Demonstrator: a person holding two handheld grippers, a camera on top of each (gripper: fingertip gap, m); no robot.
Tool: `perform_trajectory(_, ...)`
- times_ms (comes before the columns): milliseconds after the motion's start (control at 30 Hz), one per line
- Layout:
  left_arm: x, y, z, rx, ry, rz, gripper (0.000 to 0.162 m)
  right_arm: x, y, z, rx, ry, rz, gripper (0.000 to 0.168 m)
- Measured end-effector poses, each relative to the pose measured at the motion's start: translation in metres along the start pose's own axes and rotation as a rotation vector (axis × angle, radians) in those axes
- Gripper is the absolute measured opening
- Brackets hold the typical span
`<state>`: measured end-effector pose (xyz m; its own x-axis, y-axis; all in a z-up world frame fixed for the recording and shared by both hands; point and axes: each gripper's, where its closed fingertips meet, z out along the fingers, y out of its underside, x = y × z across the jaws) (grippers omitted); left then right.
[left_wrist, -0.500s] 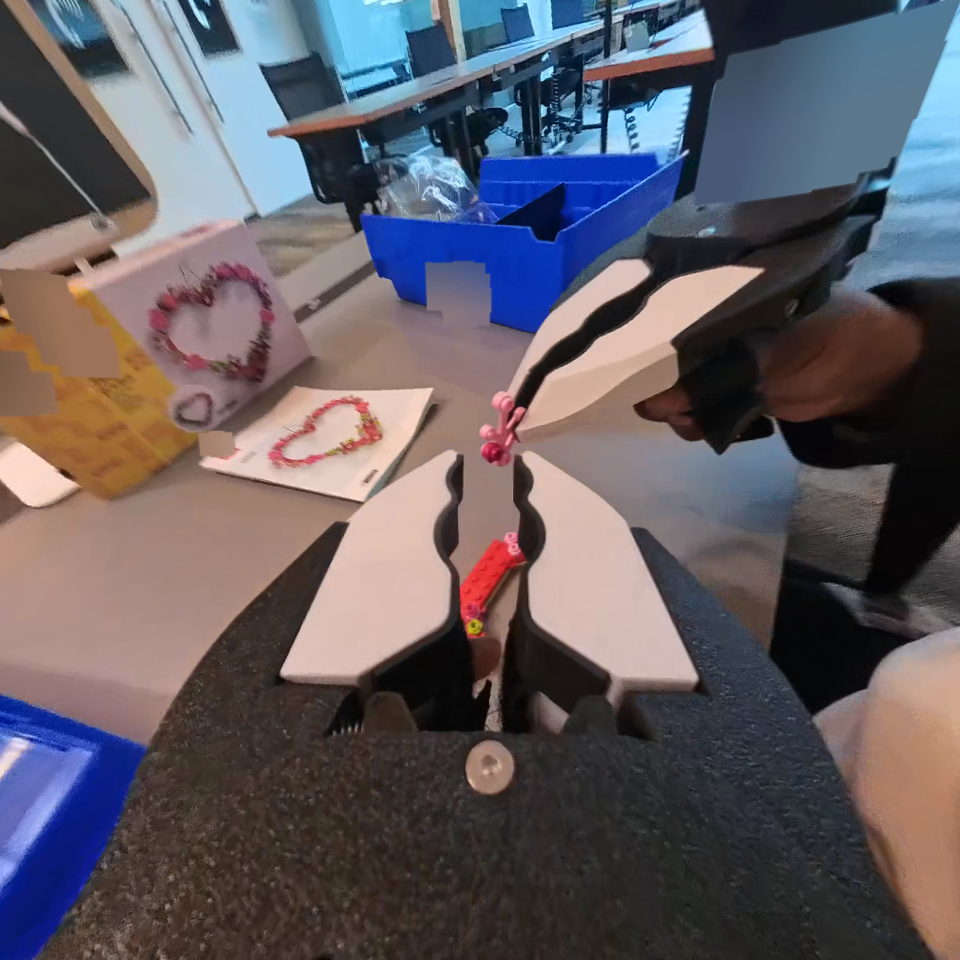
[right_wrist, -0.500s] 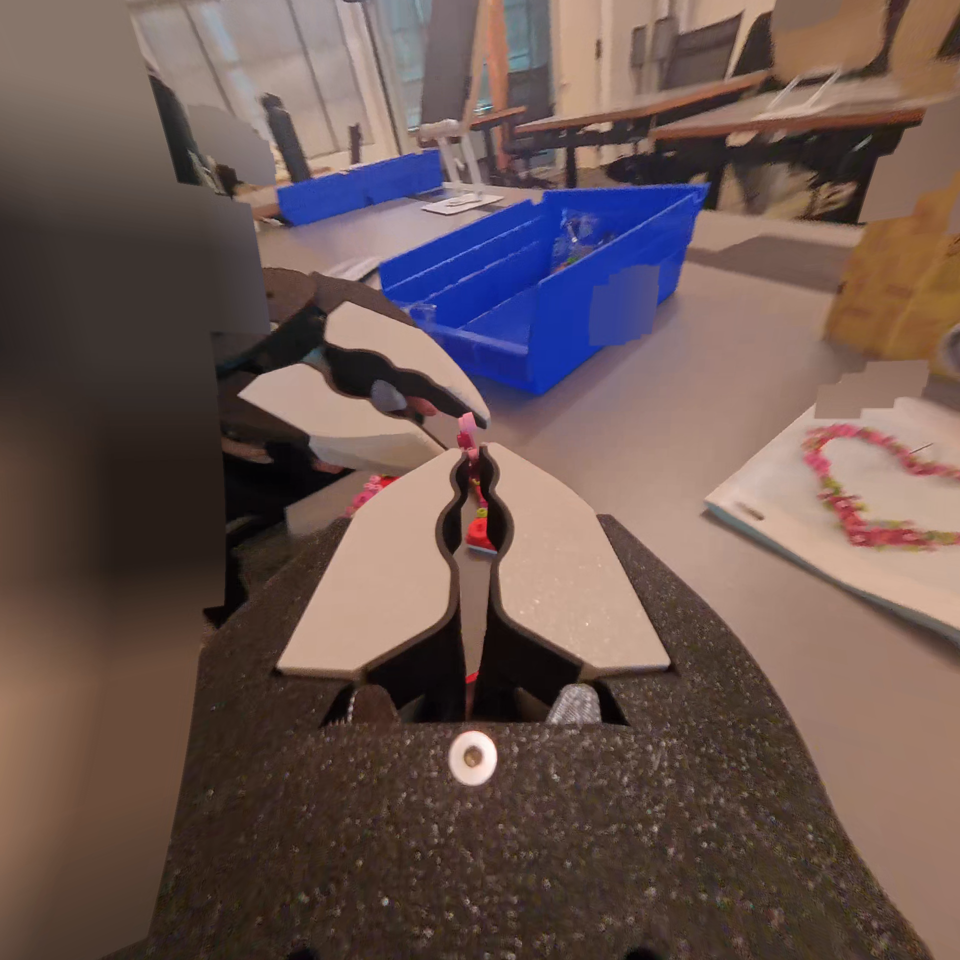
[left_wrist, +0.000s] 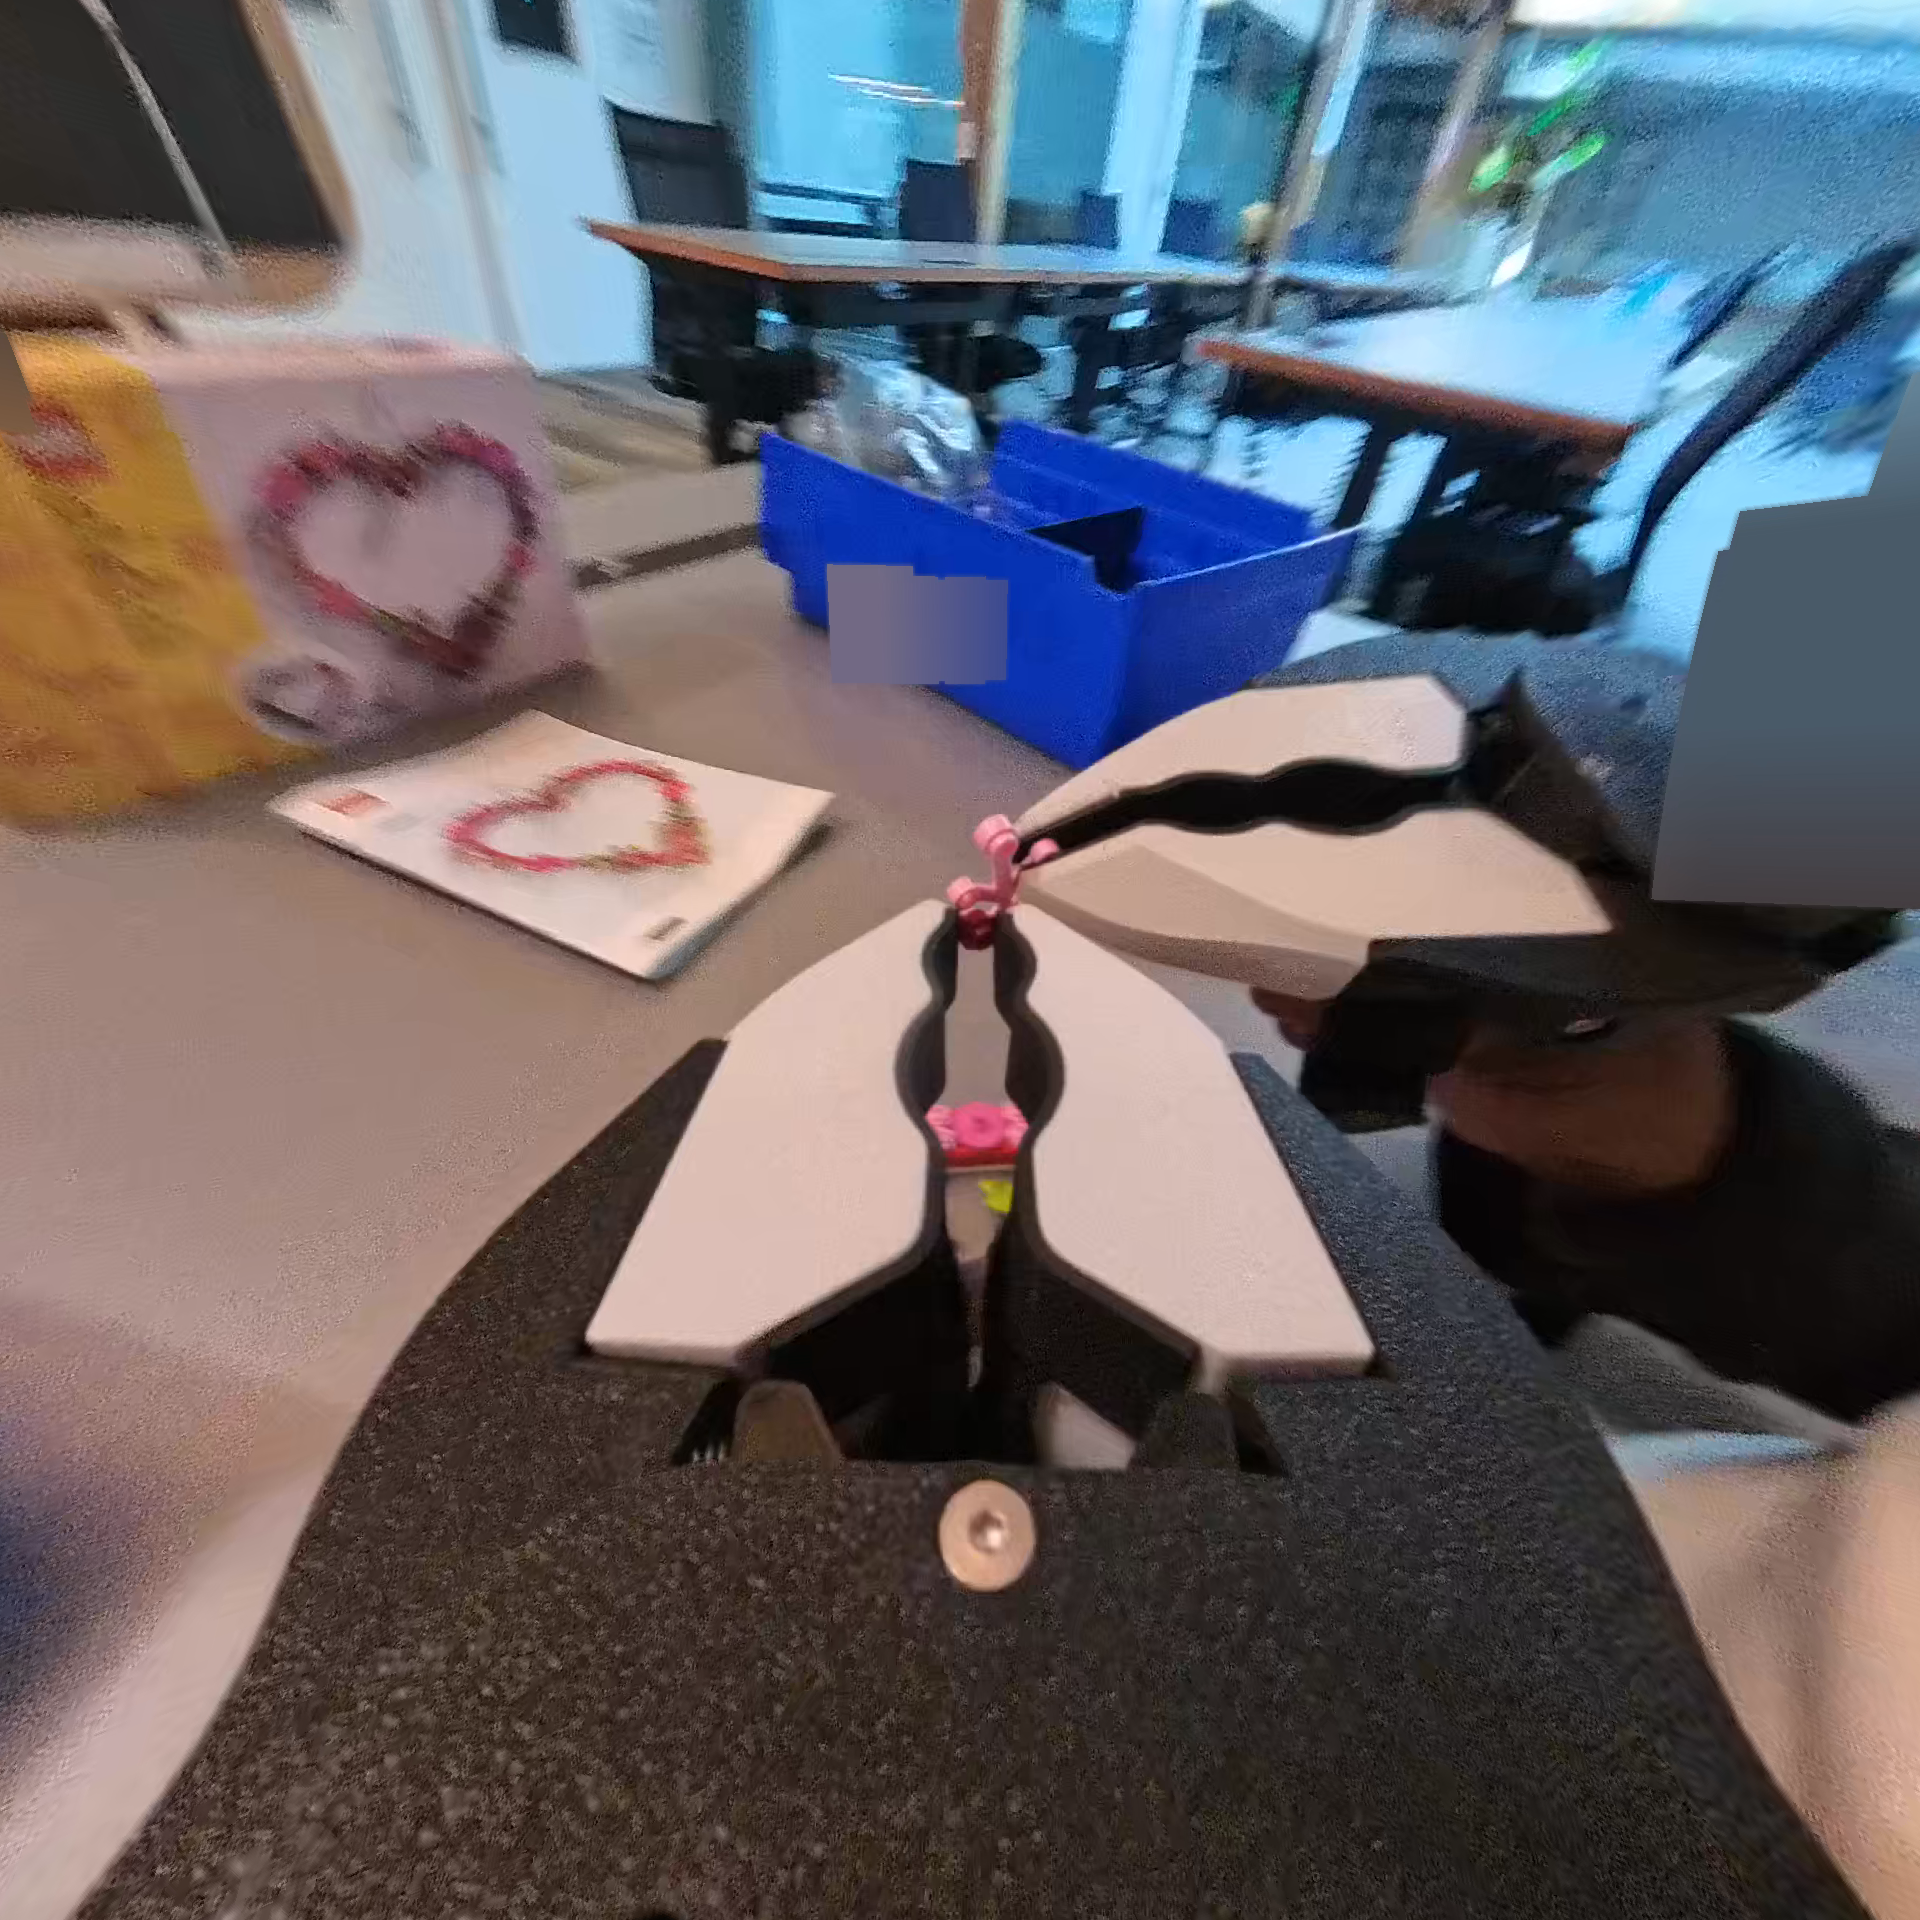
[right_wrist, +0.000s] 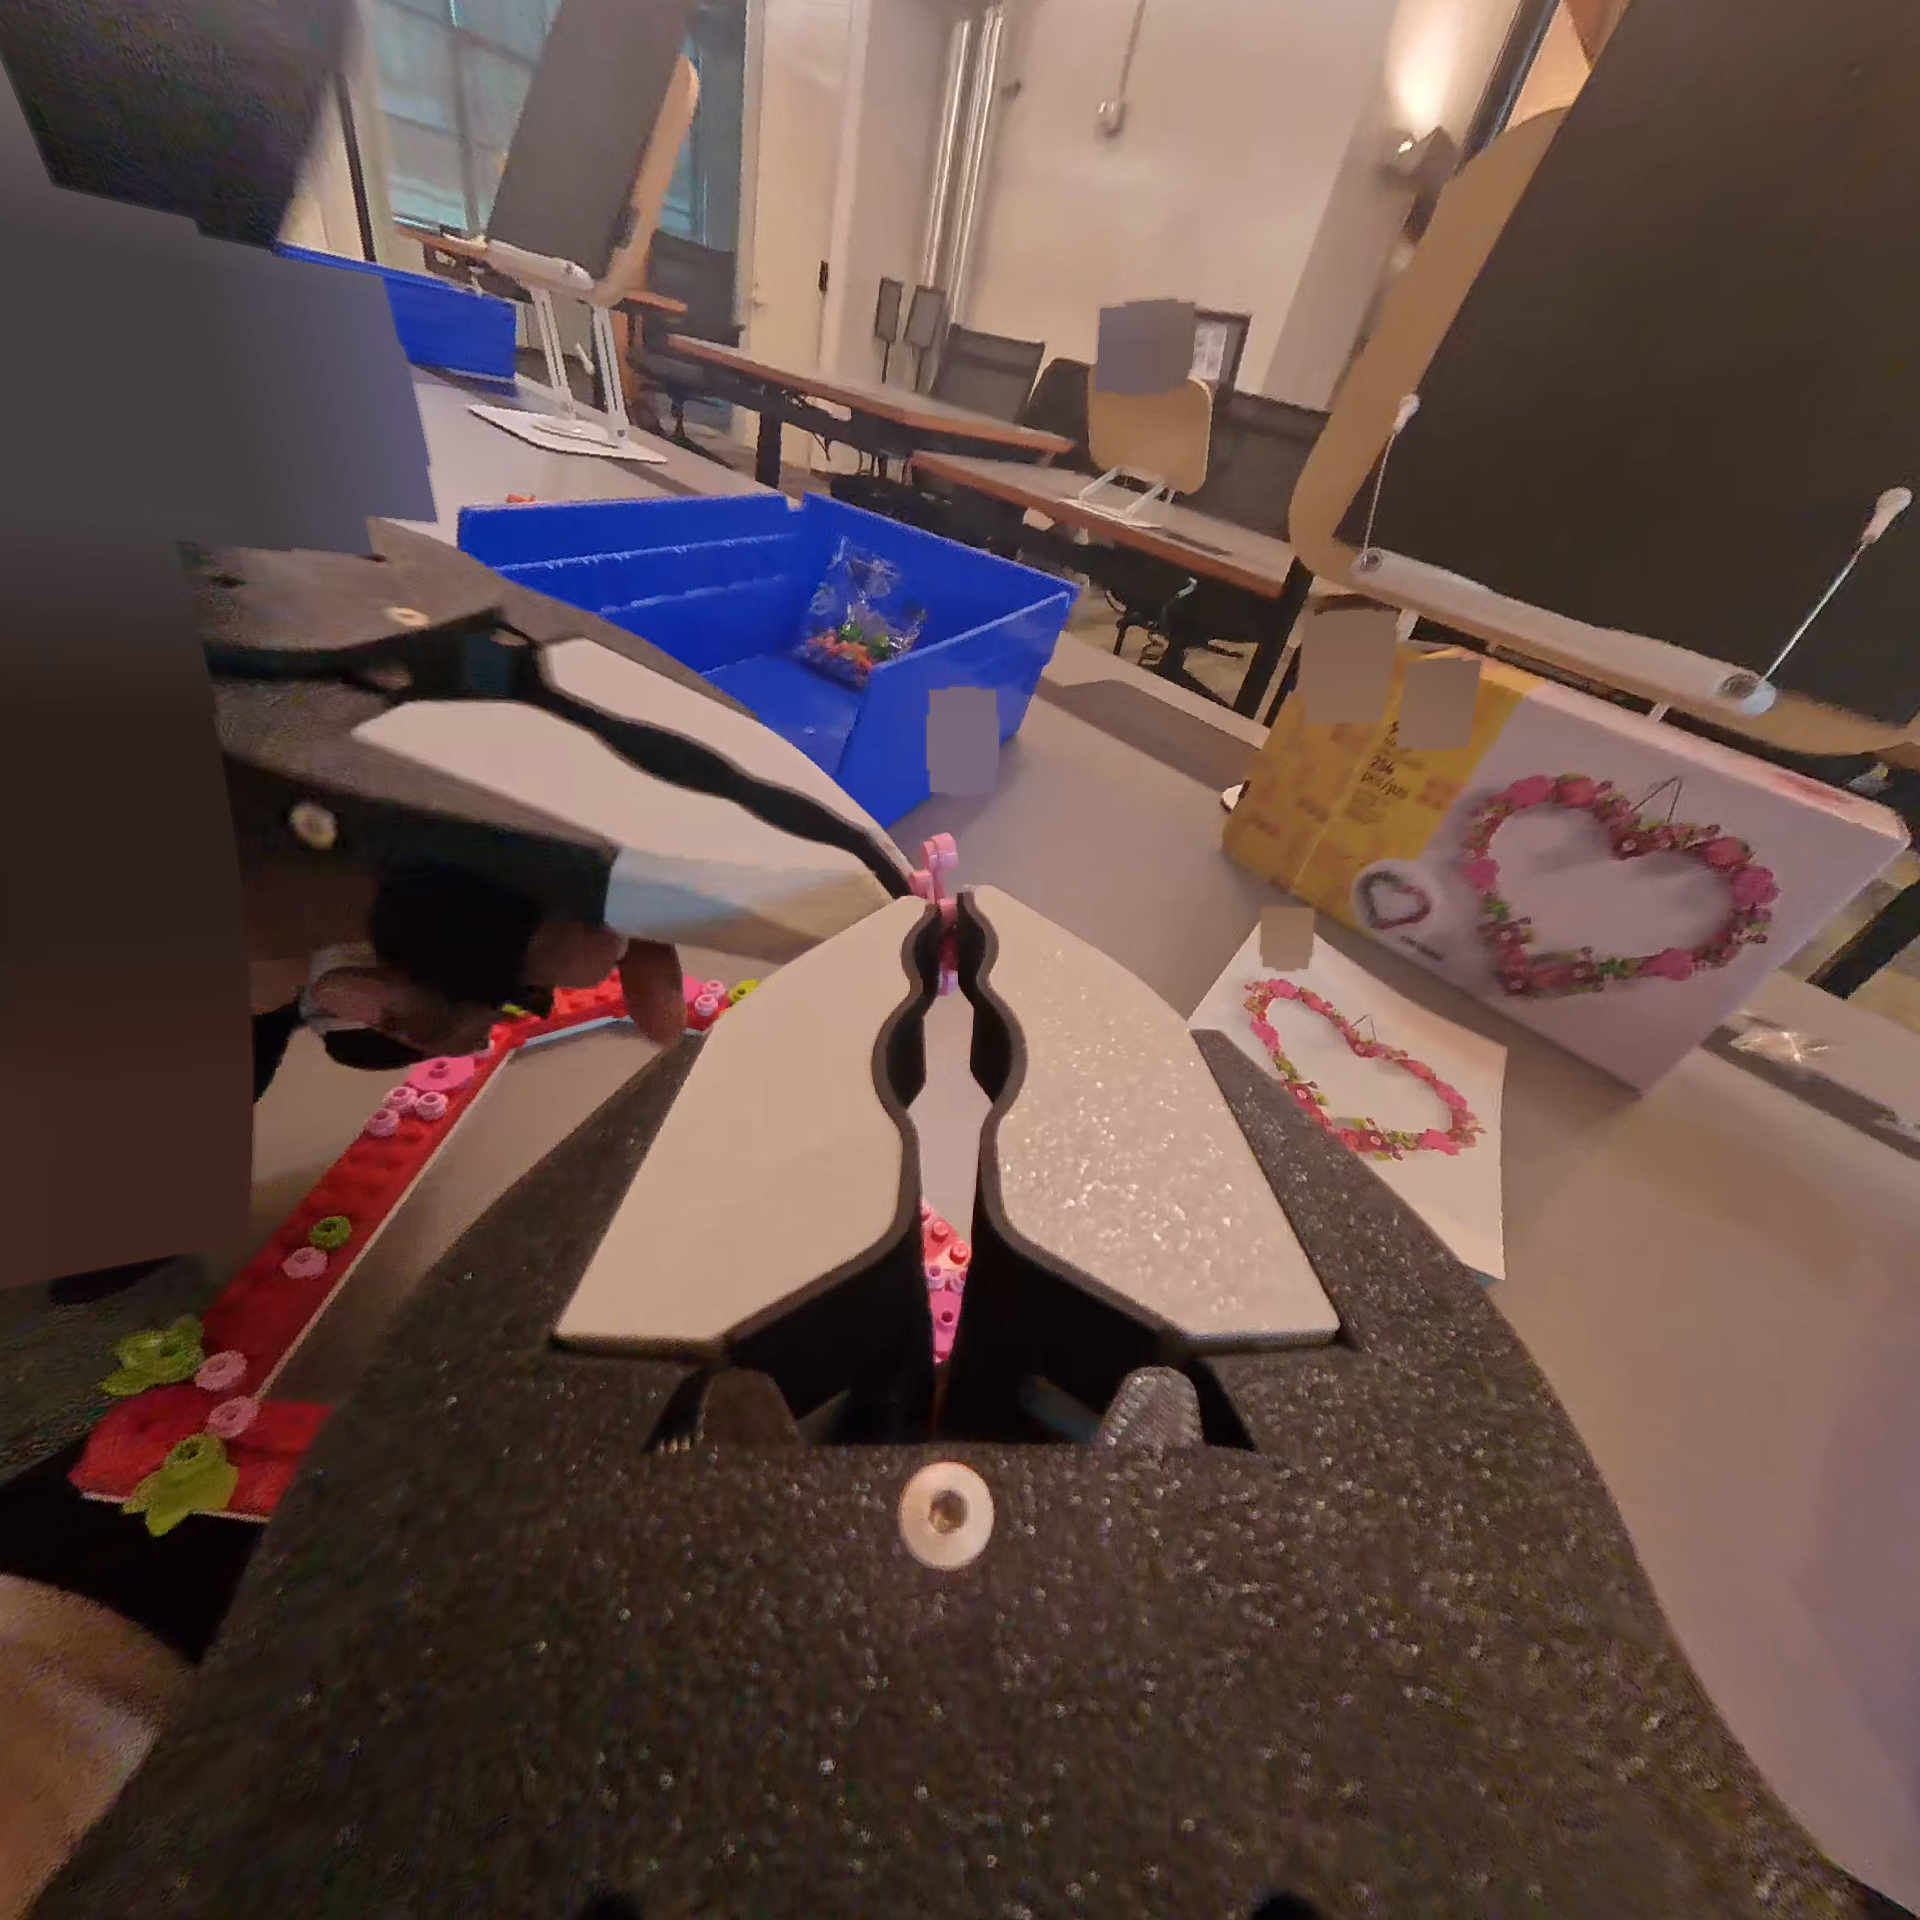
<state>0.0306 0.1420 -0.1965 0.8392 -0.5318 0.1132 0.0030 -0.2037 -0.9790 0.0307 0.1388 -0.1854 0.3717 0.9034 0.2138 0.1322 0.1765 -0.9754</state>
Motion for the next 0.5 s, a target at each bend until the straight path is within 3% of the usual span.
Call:
perform_trajectory(233, 0.014, -0.012, -0.020, 0.063, 0.373, -0.334, 0.005, 0.015, -0.008, -0.005, 0.006, 0.061, -0.135, 0.003)
perform_trajectory(400, -0.004, -0.005, -0.033, 0.028, 0.243, -0.189, 0.006, 0.014, -0.006, -0.007, 0.024, -0.036, -0.064, 0.003)
perform_trajectory(500, -0.043, -0.027, -0.079, -0.021, 0.034, 0.035, 0.006, 0.012, 0.001, -0.007, 0.006, -0.049, -0.066, 0.003)
